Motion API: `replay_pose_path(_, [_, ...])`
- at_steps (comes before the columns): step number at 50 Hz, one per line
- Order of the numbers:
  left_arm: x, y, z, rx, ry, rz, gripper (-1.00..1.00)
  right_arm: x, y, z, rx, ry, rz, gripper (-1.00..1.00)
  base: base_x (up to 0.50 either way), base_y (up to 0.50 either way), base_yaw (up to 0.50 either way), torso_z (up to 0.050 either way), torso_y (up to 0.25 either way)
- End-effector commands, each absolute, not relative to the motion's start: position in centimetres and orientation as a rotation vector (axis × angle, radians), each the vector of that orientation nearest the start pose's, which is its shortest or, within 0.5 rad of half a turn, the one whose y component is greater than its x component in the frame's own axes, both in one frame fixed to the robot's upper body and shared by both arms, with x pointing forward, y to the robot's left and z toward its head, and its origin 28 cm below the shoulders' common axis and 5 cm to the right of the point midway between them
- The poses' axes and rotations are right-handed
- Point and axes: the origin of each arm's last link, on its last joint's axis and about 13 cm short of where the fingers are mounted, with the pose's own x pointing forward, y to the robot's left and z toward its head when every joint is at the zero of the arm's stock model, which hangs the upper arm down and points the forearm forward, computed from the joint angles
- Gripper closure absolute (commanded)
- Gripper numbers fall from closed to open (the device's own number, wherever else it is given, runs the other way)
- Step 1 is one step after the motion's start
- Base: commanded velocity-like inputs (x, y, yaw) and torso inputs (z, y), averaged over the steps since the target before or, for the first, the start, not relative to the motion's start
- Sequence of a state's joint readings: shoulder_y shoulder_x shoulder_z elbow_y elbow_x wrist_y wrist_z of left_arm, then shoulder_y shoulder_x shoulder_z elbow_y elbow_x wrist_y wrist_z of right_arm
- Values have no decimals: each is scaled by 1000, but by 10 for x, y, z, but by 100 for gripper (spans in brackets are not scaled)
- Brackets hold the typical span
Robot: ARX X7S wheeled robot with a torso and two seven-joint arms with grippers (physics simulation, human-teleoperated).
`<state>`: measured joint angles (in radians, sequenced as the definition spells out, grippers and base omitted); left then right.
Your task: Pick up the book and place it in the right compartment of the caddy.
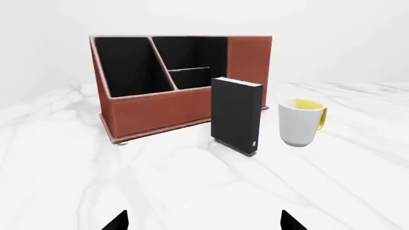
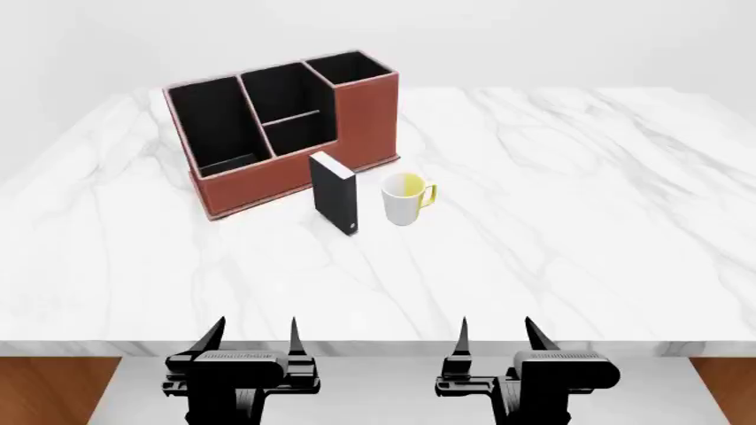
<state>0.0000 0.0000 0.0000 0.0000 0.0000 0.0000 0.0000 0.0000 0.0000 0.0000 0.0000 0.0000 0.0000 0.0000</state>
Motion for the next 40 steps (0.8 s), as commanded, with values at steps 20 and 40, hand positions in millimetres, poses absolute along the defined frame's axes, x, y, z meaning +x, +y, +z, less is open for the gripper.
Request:
replay_pose_path(20, [188,218,83,24,-128,71,-100,200,-108,68,-44,-87,-29,-100,0,0,0,0,0])
replay_pose_path(40, [158,229,155,52,-287,105,-100,183,-111,124,-4,-210,-19,-100,0,0,0,0,0])
